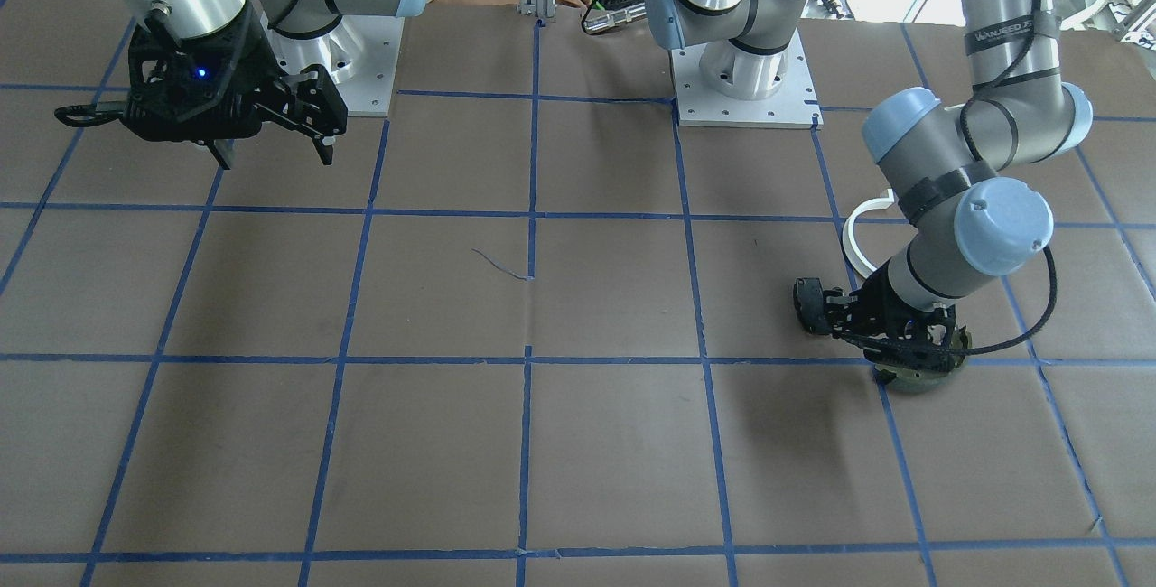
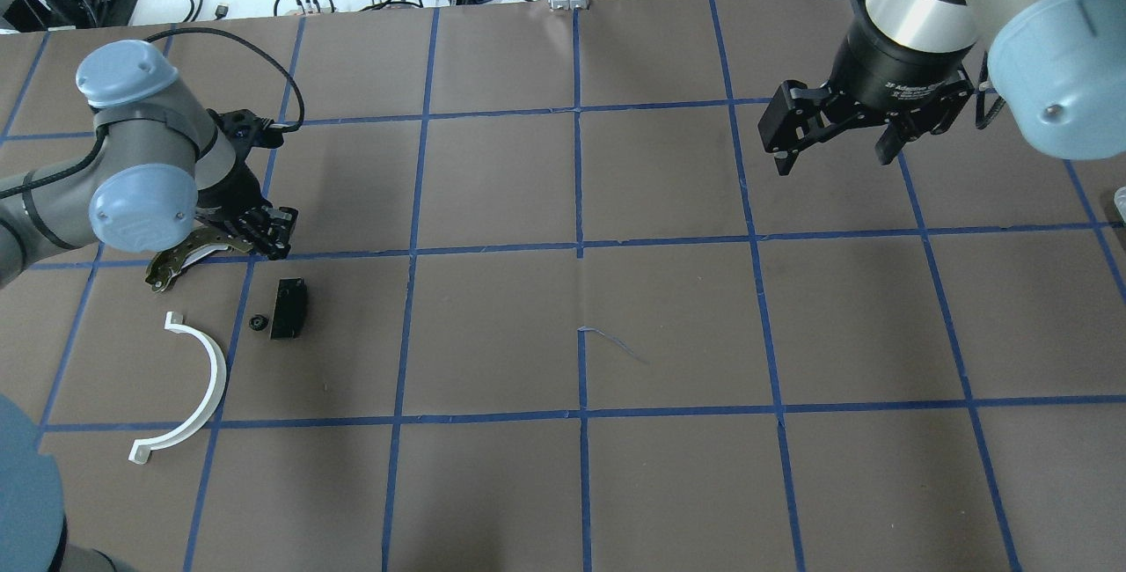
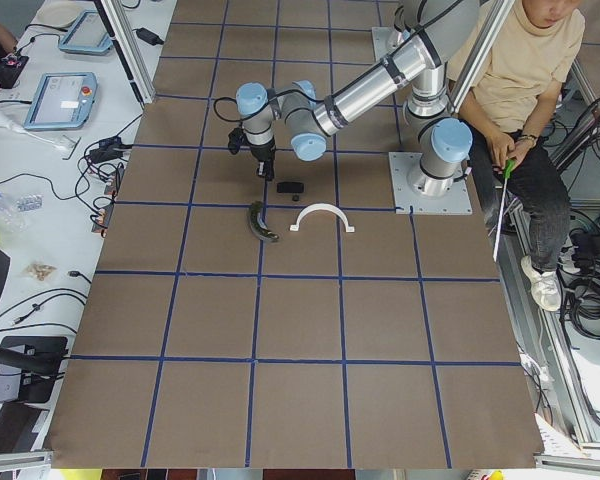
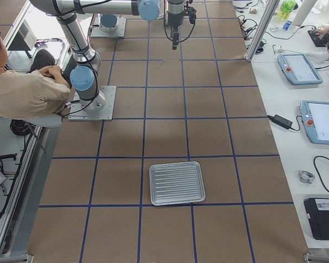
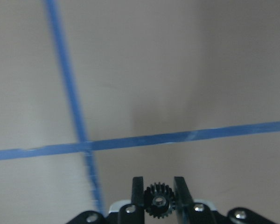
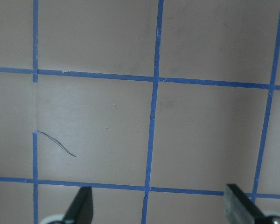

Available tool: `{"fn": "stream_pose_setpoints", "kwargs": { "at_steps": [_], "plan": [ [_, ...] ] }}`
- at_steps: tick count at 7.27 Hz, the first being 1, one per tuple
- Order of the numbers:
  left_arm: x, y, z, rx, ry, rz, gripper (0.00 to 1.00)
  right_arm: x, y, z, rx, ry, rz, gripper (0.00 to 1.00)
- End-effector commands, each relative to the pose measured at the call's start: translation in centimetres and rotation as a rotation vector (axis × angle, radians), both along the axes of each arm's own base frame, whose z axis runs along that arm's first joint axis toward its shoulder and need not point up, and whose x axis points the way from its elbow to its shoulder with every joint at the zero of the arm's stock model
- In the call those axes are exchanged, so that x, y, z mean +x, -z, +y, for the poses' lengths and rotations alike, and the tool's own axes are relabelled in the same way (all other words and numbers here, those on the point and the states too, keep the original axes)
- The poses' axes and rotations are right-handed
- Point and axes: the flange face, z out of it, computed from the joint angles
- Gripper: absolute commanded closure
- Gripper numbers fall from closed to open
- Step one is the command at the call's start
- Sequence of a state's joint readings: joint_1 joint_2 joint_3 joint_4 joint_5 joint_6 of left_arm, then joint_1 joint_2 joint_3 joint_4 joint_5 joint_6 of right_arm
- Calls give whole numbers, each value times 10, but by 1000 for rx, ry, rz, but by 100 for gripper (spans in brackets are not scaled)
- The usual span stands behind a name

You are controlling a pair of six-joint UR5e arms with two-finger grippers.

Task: Place bearing gear from tray to pile

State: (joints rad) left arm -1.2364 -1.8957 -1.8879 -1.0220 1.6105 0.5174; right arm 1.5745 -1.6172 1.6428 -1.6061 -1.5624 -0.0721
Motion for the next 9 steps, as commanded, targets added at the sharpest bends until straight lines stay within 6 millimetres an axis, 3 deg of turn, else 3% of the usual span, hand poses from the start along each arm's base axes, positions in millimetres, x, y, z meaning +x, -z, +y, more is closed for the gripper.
{"fn": "stream_pose_setpoints", "kwargs": {
  "at_steps": [1,4,5,6,8,9],
  "plan": [
    [25,13,2,11,-4,15,100,1,-1,0,-6,-1,-2,0],
    [26,24,0,22,-6,24,100,1,3,0,-4,1,-4,0],
    [26,27,2,34,-6,24,72,1,4,1,-1,1,-4,0],
    [27,27,2,40,-4,20,1,1,4,1,-1,1,-4,0],
    [27,23,-1,34,-2,19,0,1,4,1,-1,1,-4,0],
    [23,12,-1,18,-2,11,0,1,4,1,-1,1,-4,0]
  ]
}}
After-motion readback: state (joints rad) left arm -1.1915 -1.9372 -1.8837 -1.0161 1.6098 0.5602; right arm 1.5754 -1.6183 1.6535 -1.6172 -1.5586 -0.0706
